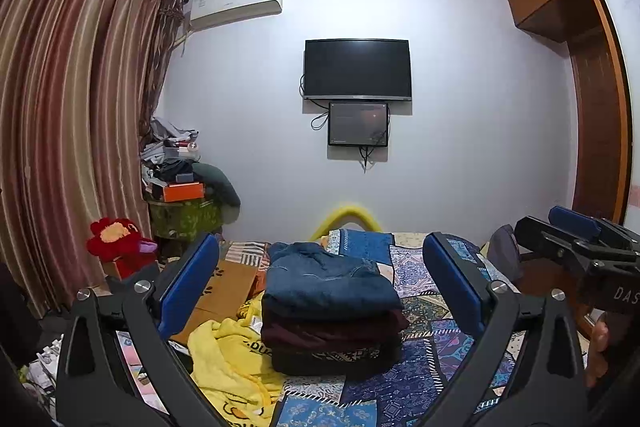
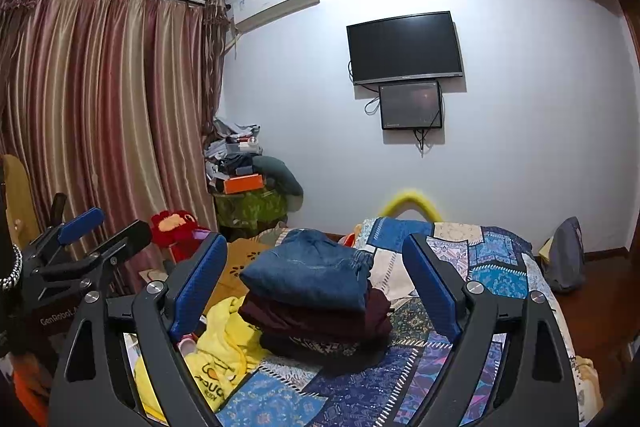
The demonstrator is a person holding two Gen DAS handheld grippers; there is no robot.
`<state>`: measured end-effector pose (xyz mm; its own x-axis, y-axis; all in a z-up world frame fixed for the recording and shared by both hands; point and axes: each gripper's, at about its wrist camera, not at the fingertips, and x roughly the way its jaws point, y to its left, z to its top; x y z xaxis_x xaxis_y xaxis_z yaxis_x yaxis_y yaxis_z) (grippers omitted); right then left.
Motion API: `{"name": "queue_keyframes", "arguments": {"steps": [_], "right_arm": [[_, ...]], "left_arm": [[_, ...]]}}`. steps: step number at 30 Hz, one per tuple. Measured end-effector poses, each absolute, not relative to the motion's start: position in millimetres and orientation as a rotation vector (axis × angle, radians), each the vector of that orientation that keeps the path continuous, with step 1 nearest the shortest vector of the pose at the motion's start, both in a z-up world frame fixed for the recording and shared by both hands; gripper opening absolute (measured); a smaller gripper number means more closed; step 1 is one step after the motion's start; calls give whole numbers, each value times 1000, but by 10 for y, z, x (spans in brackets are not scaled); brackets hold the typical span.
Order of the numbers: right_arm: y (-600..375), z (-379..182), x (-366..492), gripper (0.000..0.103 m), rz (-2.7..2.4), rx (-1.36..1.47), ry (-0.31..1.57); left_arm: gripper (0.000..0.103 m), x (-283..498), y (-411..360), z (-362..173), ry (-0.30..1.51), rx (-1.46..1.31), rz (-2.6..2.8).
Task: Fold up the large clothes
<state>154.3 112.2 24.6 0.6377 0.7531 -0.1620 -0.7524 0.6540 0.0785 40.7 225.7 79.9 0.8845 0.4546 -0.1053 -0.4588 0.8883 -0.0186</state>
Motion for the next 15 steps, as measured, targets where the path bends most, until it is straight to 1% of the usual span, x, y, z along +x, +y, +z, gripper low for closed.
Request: {"name": "queue_keyframes", "arguments": {"steps": [15], "right_arm": [[1147, 252, 1523, 88, 852, -7, 209]], "left_arm": [[103, 475, 2291, 745, 123, -53, 471]]}}
